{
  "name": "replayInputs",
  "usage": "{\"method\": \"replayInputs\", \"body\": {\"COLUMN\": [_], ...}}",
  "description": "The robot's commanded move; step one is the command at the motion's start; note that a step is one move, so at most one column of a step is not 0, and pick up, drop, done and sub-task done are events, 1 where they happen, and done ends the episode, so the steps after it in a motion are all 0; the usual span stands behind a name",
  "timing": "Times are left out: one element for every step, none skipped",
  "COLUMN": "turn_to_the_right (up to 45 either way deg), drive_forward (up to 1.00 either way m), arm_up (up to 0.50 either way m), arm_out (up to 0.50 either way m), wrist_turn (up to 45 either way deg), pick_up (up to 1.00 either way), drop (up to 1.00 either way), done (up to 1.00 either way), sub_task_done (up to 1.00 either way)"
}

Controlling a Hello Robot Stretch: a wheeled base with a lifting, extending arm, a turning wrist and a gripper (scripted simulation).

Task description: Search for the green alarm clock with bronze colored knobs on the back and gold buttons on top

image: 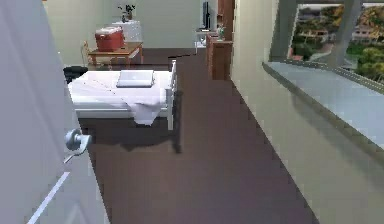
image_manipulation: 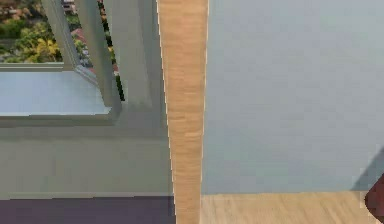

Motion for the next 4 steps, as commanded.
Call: {"method": "replayInputs", "body": {"turn_to_the_right": [6.0, 0.0, 0.0, -6.0], "drive_forward": [0.00, 1.00, 1.00, 0.00], "arm_up": [0.00, 0.00, 0.00, 0.00], "arm_out": [0.00, 0.00, 0.00, 0.00], "wrist_turn": [0.0, 0.0, 0.0, 0.0], "pick_up": [0.00, 0.00, 0.00, 0.00], "drop": [0.00, 0.00, 0.00, 0.00], "done": [0.00, 0.00, 0.00, 0.00], "sub_task_done": [0.00, 0.00, 0.00, 0.00]}}
